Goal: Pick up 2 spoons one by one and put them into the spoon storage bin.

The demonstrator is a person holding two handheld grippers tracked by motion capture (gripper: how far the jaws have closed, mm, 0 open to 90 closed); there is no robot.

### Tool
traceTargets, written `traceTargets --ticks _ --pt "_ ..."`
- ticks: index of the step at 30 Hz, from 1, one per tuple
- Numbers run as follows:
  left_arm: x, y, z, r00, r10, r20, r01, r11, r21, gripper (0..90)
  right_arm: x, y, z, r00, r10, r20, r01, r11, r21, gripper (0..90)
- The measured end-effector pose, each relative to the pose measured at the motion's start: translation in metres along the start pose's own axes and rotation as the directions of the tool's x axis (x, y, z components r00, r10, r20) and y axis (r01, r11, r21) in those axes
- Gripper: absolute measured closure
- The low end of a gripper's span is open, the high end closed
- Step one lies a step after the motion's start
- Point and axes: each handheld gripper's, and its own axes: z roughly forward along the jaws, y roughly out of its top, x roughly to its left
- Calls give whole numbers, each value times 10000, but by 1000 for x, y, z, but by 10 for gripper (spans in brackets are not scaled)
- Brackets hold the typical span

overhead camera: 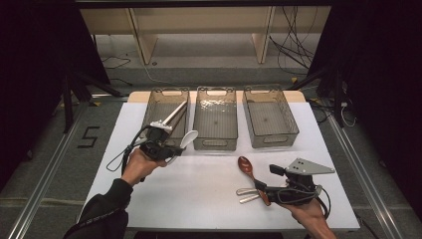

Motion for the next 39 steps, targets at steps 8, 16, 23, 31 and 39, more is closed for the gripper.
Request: traceTargets --ticks 8,16,23,31,39 --pt "2 25 3 10000 -11 4 11 9993 -364 849 0 0 0 10000 -4 -20 4 10000 25 259" --pt "4 51 10 10000 22 -94 -28 9979 -643 848 0 0 0 10000 -9 -47 9 10000 16 259" --pt "6 72 23 9998 -60 -195 46 9975 -701 849 -1 0 0 10000 25 -84 -25 10000 -2 259" --pt "7 90 41 9994 -231 -240 213 9969 -752 849 -1 0 -1 9999 44 -102 -45 10000 -35 259" --pt "10 99 52 9990 -368 -272 344 9960 -828 849 -1 0 -1 9999 52 -143 -53 10000 -42 259"
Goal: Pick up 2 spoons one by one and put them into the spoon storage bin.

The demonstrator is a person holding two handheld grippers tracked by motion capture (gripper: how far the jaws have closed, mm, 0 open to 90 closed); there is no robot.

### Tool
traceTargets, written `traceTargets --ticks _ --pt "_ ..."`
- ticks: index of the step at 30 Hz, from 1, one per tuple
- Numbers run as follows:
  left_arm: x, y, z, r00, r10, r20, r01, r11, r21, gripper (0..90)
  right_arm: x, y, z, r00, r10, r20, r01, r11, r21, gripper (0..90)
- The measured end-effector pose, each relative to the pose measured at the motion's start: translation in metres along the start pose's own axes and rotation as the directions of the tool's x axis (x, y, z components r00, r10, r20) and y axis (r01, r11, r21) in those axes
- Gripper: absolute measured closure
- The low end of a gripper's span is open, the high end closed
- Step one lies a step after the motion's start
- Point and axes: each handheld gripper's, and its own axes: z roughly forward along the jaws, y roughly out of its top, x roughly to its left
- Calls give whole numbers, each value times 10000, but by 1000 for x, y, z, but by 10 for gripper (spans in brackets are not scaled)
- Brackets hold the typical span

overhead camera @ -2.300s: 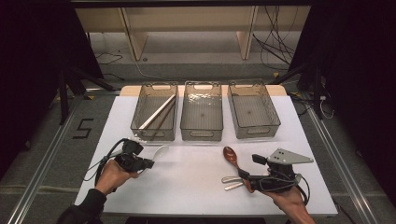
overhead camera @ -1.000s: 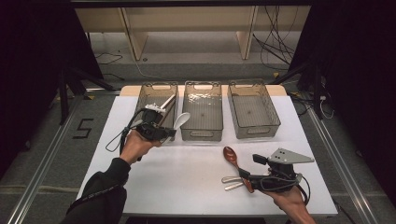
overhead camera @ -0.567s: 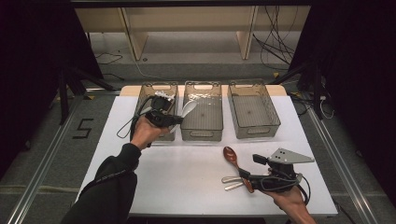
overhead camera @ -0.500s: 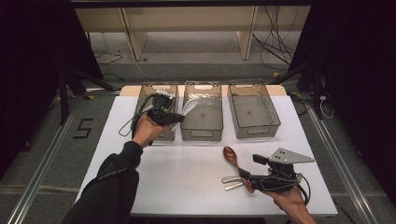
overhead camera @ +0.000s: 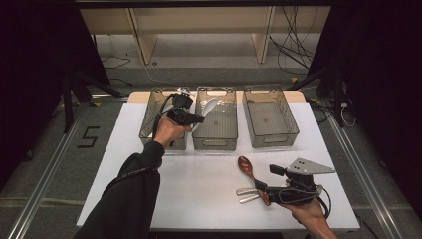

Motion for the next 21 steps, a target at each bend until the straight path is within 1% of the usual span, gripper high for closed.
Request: traceTargets --ticks 2,4,5,7,11,21 --pt "1 2 3 9999 -129 -5 129 9999 -53 848 0 0 0 10000 -8 -18 8 10000 14 259" --pt "1 4 7 9999 -165 13 165 9999 -21 848 0 0 1 10000 -19 -31 20 10000 59 259" --pt "1 5 10 9999 -119 -18 119 9999 17 848 0 0 1 10000 -32 -40 32 10000 59 259" --pt "0 6 15 9998 -219 -8 220 9997 53 848 0 0 1 10000 -49 -28 50 10000 32 259" --pt "1 6 22 9997 -218 -80 219 9996 198 847 0 0 0 10000 -2 -31 2 10000 17 259" --pt "3 5 34 9988 -461 -171 467 9981 400 845 0 0 1 10000 10 -59 -10 10000 22 259"
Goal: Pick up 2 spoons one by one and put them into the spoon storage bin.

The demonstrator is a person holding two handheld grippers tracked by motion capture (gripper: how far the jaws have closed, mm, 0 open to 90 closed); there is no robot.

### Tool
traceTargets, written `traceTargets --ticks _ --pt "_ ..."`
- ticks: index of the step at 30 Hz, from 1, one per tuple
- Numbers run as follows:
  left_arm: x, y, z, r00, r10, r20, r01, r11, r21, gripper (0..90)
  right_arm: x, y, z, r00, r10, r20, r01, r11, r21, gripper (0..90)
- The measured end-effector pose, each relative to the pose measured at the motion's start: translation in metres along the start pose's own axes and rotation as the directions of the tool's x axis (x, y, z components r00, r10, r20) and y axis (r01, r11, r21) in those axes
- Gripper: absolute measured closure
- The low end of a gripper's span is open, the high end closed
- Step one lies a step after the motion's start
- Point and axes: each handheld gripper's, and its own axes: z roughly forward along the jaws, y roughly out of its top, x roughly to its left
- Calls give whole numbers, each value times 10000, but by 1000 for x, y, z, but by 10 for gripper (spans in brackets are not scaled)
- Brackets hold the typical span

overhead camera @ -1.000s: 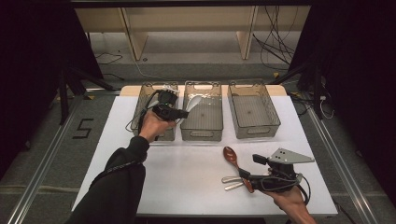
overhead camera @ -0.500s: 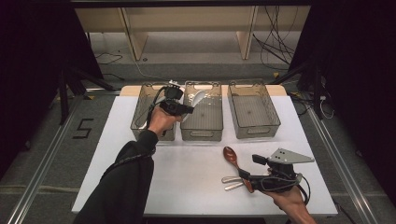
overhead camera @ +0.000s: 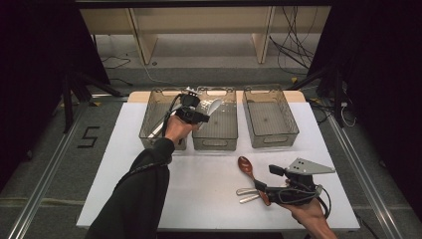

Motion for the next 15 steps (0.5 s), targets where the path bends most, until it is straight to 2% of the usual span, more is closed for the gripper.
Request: traceTargets --ticks 3,4,7,11,15 --pt "1 -1 5 10000 8 83 -10 9996 268 837 0 0 0 10000 -1 2 1 10000 4 259" --pt "1 -2 5 9999 -60 85 59 9998 207 827 0 0 0 10000 -3 2 3 10000 -3 259" --pt "1 -1 2 9994 -192 283 189 9998 103 689 -1 0 0 10000 -16 15 16 10000 -27 259" --pt "-1 -1 -6 9995 15 321 -24 9996 275 578 -1 0 0 10000 -17 22 17 10000 -6 259" --pt "-3 -1 -18 9985 -150 535 142 9998 154 482 0 0 0 10000 -3 39 3 10000 1 259"
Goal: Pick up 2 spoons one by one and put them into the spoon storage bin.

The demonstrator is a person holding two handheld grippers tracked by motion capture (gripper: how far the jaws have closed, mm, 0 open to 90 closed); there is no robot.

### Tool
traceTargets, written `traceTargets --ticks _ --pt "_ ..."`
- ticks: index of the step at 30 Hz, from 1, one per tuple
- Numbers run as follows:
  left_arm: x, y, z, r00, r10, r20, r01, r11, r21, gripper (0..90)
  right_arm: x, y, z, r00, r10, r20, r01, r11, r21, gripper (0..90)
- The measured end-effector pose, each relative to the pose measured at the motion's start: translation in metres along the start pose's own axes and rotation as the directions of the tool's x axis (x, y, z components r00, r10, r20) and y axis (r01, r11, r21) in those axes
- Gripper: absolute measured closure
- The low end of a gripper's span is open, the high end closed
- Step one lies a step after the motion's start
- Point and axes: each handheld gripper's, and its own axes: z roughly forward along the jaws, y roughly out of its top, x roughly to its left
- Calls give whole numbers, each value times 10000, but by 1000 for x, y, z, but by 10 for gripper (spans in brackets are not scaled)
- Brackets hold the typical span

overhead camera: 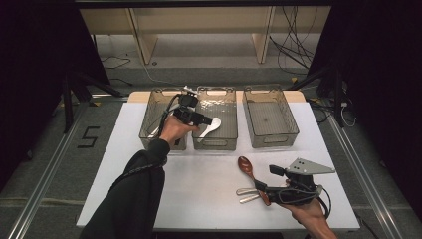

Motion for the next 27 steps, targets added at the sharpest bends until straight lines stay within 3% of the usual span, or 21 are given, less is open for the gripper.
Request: traceTargets --ticks 5,8,16,27 --pt "-6 -9 -20 9987 382 323 -374 9990 -249 350 -1 0 0 10000 -14 36 14 10000 57 259" --pt "-4 -20 -31 9983 389 425 -374 9986 -376 310 -1 0 1 10000 -21 72 21 10000 68 259" --pt "3 -49 -62 9982 266 543 -210 9947 -1006 259 -1 2 4 9999 1 157 -6 9996 269 259" --pt "0 -88 -89 9955 705 630 -624 9905 -1225 198 -4 10 15 9992 -177 358 136 9937 1115 297"
